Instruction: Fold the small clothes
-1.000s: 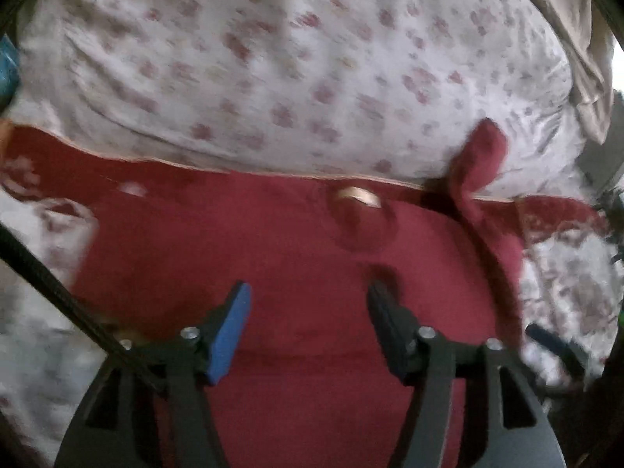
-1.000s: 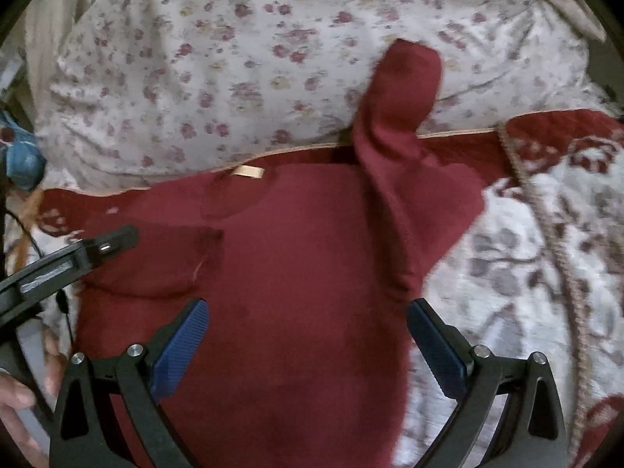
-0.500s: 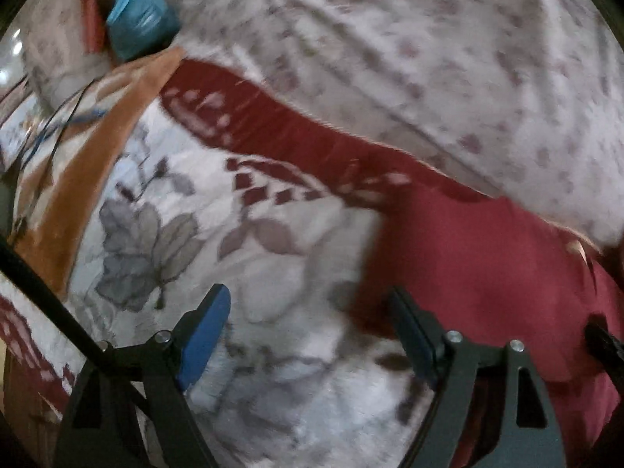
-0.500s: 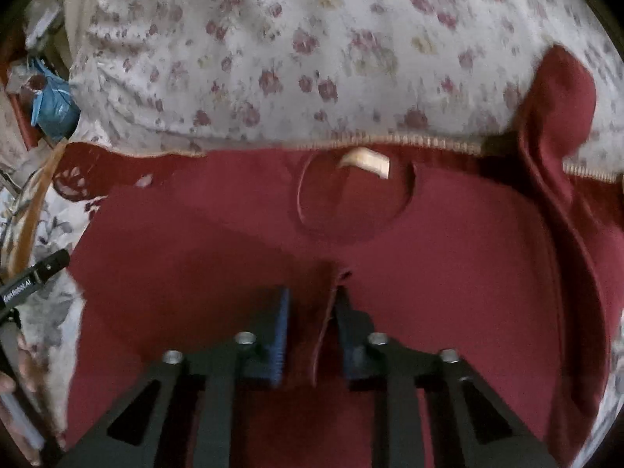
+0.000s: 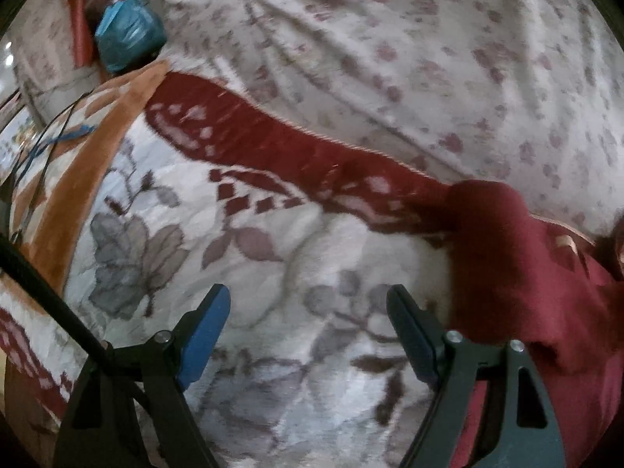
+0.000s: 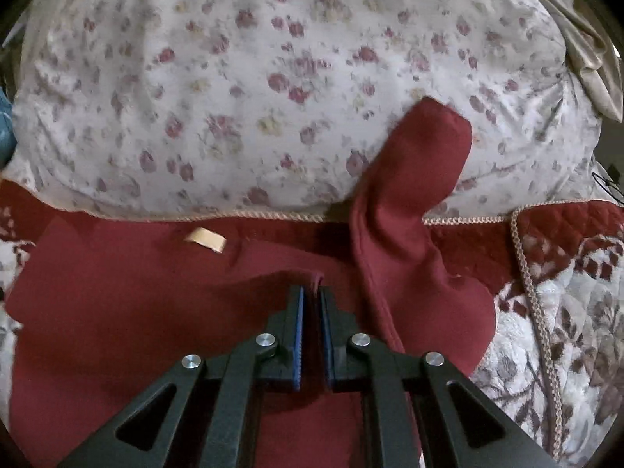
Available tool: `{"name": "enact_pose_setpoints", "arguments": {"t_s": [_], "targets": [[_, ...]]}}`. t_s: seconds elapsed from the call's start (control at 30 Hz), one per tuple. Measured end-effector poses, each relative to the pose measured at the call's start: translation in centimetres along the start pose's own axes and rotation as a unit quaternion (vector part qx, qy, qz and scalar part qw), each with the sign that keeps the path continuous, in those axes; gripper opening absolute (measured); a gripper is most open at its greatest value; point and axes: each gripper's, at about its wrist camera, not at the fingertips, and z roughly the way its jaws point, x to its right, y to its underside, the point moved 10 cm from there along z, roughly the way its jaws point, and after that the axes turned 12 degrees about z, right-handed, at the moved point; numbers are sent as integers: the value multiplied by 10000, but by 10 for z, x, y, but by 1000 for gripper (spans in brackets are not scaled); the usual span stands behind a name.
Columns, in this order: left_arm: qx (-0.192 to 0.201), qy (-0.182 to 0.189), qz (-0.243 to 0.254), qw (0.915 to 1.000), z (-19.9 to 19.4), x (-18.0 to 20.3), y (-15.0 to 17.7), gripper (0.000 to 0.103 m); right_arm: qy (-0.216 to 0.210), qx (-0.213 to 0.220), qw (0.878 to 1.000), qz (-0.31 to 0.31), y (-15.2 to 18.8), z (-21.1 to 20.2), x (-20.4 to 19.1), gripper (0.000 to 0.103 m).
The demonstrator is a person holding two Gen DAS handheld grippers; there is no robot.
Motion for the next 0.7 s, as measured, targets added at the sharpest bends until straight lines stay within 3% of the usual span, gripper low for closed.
{"name": "enact_pose_setpoints", "arguments": {"t_s": [0.27,0.37,0.47,0.53,0.57,0.6,0.7], "targets": [[214,630,634,9958,-10,45,-4,82,307,255,9992,-38,-14,-8,21,9],[90,480,965,9941,-4,57,-1,82,263,143,9995,59,-14,-6,28,8],[-99,208,939,9953,6,52,3,82,-276,-69,9988,398,-9,-8,25,9],[-286,-12,855,9959,15,42,8,82,-760,-107,9946,704,-9,-14,18,19],[-390,-99,817,9958,20,37,10,82,-867,-137,9931,780,-9,-15,15,40],[-502,-148,764,9957,25,32,13,82,-998,-204,9912,840,-7,-16,12,52],[-660,37,486,9966,31,24,17,82,-1301,-364,9882,726,0,-18,-3,52]]}}
